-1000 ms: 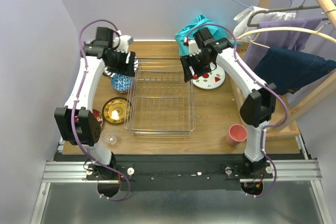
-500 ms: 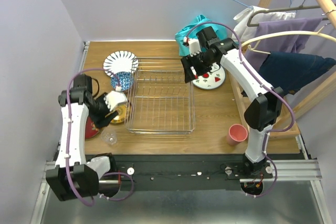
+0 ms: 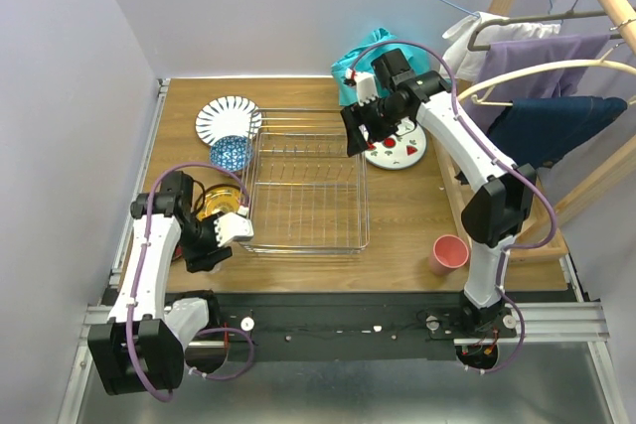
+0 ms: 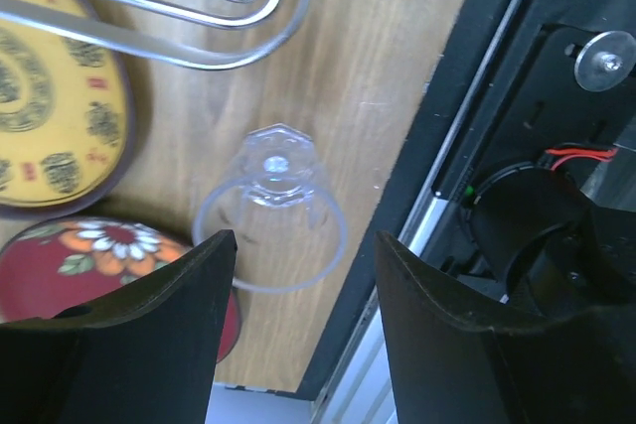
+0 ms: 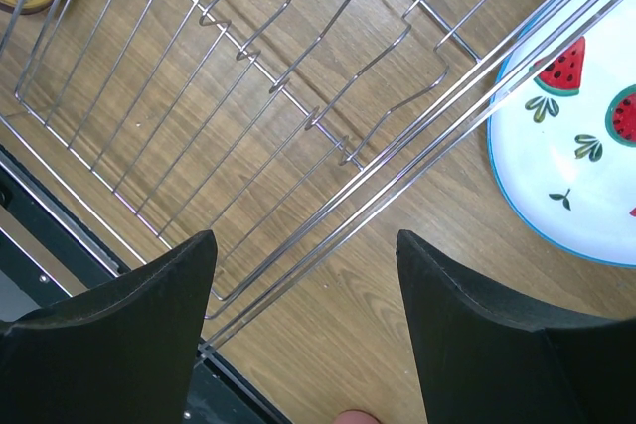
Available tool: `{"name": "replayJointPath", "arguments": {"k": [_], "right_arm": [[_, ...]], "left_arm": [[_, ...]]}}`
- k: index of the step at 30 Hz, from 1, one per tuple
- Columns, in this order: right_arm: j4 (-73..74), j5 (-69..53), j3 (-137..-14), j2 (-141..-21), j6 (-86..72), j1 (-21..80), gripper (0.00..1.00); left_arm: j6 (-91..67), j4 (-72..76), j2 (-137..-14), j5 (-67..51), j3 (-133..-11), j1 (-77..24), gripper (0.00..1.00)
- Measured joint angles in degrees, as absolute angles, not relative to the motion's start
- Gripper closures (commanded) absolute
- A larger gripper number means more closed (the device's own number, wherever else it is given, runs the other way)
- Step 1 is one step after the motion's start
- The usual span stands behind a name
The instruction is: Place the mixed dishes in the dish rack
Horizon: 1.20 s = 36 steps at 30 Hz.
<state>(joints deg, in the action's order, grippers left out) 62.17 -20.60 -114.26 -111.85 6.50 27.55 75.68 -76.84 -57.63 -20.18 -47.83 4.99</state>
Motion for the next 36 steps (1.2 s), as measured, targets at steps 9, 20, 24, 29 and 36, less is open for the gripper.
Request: {"name": "replayJointPath", "arguments": {"k": [9, 20, 24, 29, 36], "right_arm": [[61.54, -20.45, -114.28, -113.25, 6.50, 27.55, 0.20], [61.32, -19.75, -114.58, -114.67, 6.39, 27.55, 0.20], [61.73, -19.73, -117.43, -114.91, 5.98, 27.55, 0.19], [62.06, -19.59, -129.75, -119.00, 5.21, 27.79, 0.14], [47.24, -28.49, -130.67, -119.98, -12.03, 25.02, 0.13]], "left_arm": [[75.22, -75.79, -57.71, -18.87, -42.57, 4.49, 0.55], [73.56, -75.53, -57.10, -17.15, -43.44, 4.36, 1.00], [73.45, -76.58, -53.74, -16.01, -47.42, 4.38, 1.00], [73.52, -76.86, -51.59, -13.15, -55.83, 4.93, 1.00], [62.02, -59.05, -51.20, -12.78, -61.39, 5.19, 1.00]]}}
